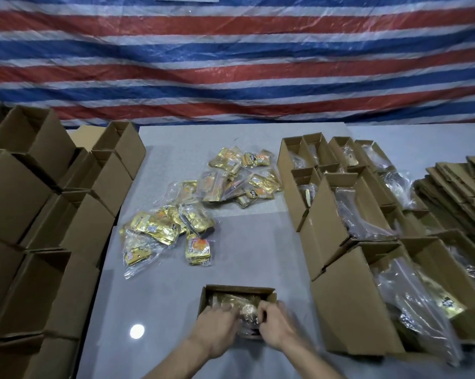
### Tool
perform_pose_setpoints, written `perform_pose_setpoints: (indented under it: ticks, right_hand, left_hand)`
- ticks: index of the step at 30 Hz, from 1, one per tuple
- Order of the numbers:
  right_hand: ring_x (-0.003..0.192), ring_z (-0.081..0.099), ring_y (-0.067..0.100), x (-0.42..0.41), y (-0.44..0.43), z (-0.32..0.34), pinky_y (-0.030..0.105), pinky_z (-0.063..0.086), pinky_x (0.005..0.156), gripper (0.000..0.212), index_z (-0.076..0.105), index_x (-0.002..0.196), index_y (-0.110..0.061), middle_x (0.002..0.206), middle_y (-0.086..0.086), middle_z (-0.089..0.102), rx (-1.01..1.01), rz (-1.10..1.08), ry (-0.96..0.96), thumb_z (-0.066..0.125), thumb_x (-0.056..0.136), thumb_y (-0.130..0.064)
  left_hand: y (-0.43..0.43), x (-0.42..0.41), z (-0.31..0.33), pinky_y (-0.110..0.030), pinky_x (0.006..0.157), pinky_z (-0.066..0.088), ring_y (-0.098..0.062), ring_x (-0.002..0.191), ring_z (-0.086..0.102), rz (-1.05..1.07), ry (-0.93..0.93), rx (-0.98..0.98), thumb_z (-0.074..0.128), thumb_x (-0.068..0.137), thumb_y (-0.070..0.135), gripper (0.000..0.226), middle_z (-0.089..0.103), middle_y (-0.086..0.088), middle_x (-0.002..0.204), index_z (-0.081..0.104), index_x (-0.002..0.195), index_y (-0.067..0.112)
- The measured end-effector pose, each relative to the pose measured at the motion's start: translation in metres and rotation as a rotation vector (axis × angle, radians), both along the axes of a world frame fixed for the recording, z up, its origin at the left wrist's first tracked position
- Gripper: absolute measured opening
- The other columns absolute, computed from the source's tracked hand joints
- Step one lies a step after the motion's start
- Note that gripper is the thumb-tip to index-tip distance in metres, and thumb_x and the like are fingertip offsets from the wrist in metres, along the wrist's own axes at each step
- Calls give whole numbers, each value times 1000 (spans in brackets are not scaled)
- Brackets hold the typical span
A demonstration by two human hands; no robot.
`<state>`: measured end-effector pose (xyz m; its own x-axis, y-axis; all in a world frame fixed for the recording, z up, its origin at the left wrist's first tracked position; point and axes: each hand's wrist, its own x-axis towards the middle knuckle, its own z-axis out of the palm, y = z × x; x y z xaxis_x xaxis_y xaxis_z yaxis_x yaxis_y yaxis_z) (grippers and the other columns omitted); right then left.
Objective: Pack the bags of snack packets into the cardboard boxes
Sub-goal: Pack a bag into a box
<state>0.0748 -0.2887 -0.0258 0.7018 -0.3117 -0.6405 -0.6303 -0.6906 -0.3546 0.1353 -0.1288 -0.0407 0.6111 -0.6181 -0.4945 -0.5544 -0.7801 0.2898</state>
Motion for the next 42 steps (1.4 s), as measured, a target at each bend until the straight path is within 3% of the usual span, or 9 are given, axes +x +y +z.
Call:
perform_pose_setpoints:
  ticks: [5,13,17,21,26,30,34,38,42]
  right_hand:
    - [92,62,18,1,-5,-4,22,47,78,26,59,81,-36,114,1,59,86,-10,-20,54,84,-10]
    - [92,66,15,1,-2,-9,20,51,74,35,74,80,-25,101,-4,73,141,-239,-9,45,74,-6]
    - [89,69,22,-5,1,-13,28,56,73,29,69,71,-22,93,-1,72,158,-376,-28,44,70,-6]
    - [68,64,9,-10,3,-14,19,54,62,21,67,71,-19,78,-8,67,180,-535,-68,48,75,-13]
    - [78,64,19,-4,3,-10,38,62,56,21,64,74,-16,88,1,62,284,-720,-118,50,86,-6]
    - [73,62,16,-3,5,-7,39,63,64,25,63,71,-18,81,-2,62,287,-776,-162,50,86,-4]
    - [92,67,27,-2,12,-13,39,57,87,22,69,94,-13,98,8,70,291,-823,-146,50,86,-5]
    - [95,58,20,-6,15,-14,20,41,82,20,66,91,-20,96,1,65,267,-840,-134,51,86,-6]
    - [85,60,17,-10,10,-8,21,45,72,19,67,94,-26,89,-4,66,261,-793,-117,55,88,-12]
  left_hand:
    - [-8,-7,-4,-43,114,21,-26,137,37,-16,44,121,18,98,63,69,43,-11,145,56,134,19]
    - [-26,-21,-4,-54,118,-1,-28,140,32,-132,-14,92,20,99,56,58,45,-9,145,39,146,28]
    - [-25,-21,0,-53,119,0,-22,136,40,-99,-29,59,19,91,65,67,57,-6,136,56,130,25]
    - [-24,-19,-2,-52,118,-14,-26,151,14,-113,-157,-16,19,93,61,69,45,-7,150,59,132,21]
    - [-25,-14,3,-43,115,13,-36,122,59,176,-385,-228,63,73,39,20,67,-11,121,76,75,24]
    - [-35,-15,-3,-42,117,20,-35,141,33,402,-300,-284,51,87,46,38,42,-15,148,69,110,22]
    - [-43,-15,-3,-40,117,21,-32,149,11,629,-99,-352,49,92,56,77,1,-10,163,17,154,23]
    - [-58,-13,1,-36,94,47,-32,123,54,893,262,-489,65,87,40,81,42,-11,147,16,148,16]
    - [-72,-16,-3,-42,89,52,-33,106,63,847,396,-518,66,84,18,65,62,-15,123,27,137,15]
